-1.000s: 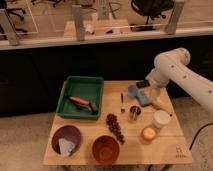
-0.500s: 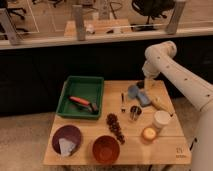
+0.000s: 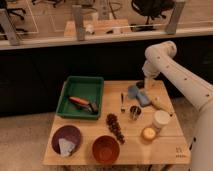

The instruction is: Wipe tray with eraser

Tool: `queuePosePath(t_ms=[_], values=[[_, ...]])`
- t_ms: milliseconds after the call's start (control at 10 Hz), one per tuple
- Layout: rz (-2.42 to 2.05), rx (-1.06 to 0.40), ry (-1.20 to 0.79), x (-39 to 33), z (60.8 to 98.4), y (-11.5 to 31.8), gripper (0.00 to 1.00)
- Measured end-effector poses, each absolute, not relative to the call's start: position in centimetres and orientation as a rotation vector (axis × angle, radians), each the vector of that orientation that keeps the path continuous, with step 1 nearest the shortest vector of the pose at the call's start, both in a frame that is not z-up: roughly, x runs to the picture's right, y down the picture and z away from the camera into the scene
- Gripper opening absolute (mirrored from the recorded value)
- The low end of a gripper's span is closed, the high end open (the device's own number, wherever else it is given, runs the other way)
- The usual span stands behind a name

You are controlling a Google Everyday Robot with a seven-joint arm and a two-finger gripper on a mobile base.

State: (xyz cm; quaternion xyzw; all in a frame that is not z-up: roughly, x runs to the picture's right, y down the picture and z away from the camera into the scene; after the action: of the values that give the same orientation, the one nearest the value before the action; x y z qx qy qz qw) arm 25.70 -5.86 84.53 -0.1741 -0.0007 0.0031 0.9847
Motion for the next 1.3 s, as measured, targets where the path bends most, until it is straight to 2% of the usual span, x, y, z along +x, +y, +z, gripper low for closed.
queuePosePath(t_ms=[500,900,1300], values=[[-0.027,-0.226,-0.057,31.0,90.3,-11.2,0.8],[-0.098,-0.211,-0.046,32.5,95.5,-9.7,0.8],[-0.118,-0.225,-0.018,32.9,98.5,-9.2,0.8]])
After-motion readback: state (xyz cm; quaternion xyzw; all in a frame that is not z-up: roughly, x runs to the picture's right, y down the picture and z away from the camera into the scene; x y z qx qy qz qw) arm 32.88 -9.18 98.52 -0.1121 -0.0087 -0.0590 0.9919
